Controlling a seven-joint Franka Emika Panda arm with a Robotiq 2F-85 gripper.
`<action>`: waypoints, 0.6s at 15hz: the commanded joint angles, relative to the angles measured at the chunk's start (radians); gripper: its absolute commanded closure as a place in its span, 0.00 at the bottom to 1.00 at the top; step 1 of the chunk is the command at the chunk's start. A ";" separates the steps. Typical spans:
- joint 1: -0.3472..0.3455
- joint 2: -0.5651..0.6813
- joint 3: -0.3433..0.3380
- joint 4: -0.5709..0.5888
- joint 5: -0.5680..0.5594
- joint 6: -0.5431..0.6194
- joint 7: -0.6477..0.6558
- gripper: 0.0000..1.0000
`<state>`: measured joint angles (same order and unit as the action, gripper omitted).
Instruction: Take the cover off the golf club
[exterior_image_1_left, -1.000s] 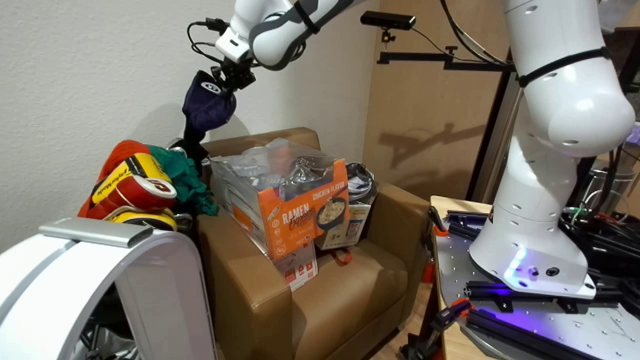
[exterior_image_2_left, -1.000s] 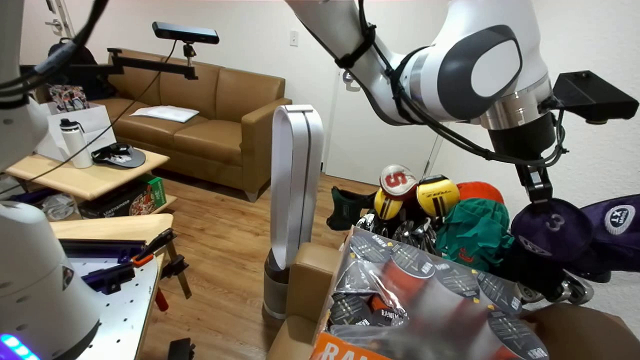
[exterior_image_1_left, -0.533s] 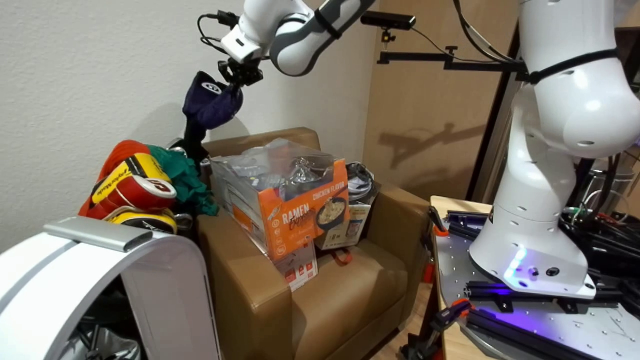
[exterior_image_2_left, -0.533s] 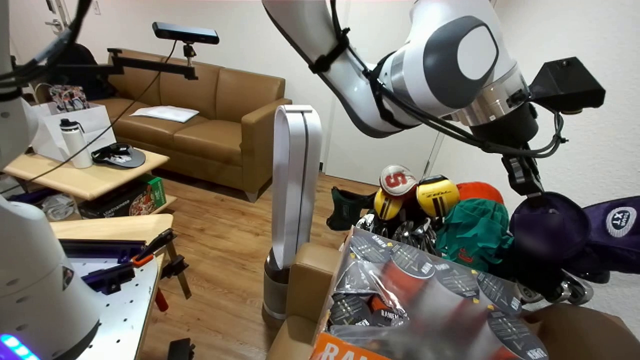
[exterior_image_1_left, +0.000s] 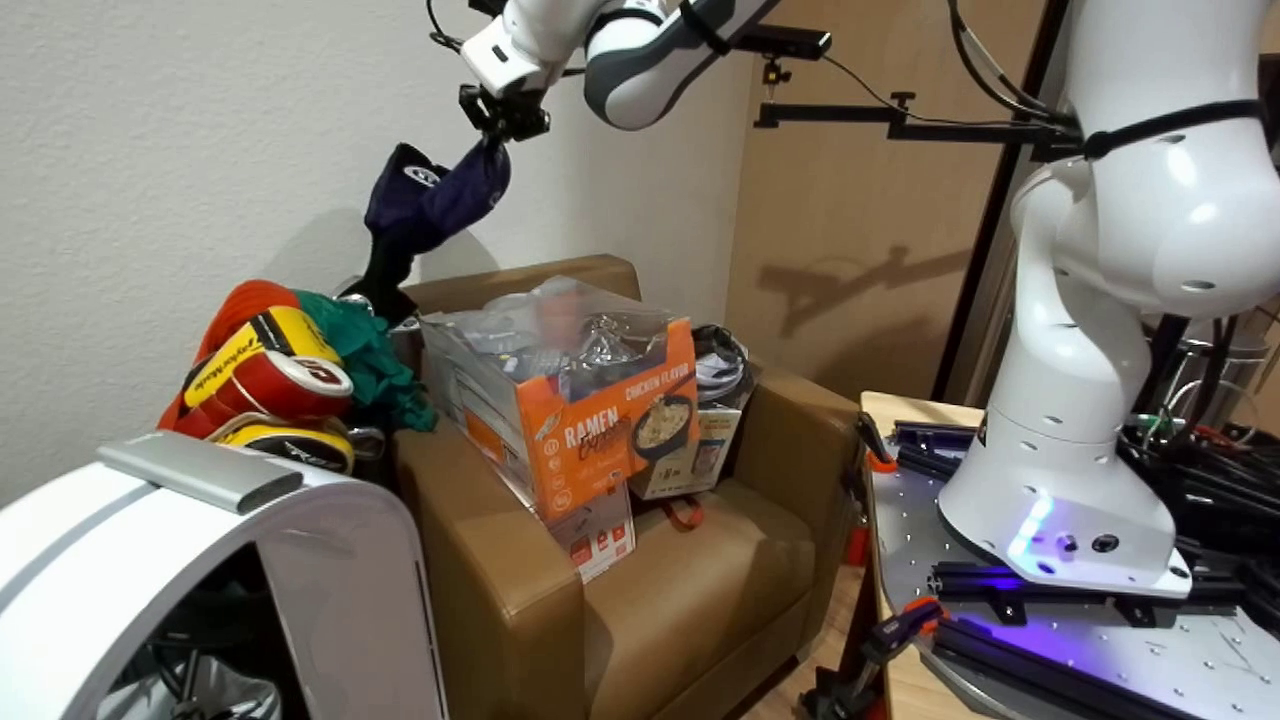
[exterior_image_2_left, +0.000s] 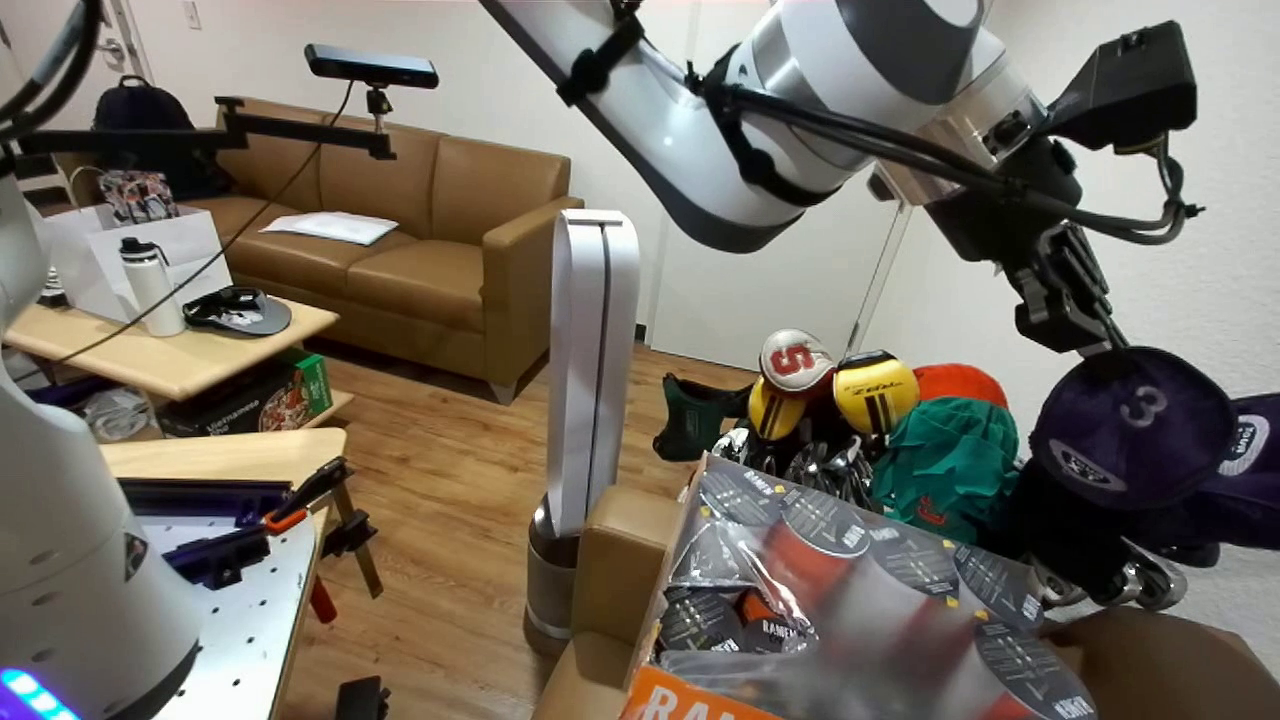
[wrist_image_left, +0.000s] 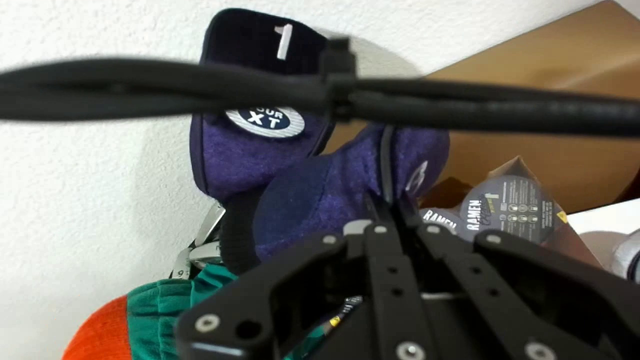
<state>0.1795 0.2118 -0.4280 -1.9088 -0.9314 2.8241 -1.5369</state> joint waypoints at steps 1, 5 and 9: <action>-0.119 -0.115 0.164 -0.108 0.068 -0.078 -0.015 0.94; -0.180 -0.181 0.256 -0.181 0.155 -0.139 0.021 0.94; -0.200 -0.265 0.290 -0.247 0.174 -0.191 0.083 0.94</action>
<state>0.0107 0.0455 -0.1780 -2.0787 -0.7787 2.6809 -1.4982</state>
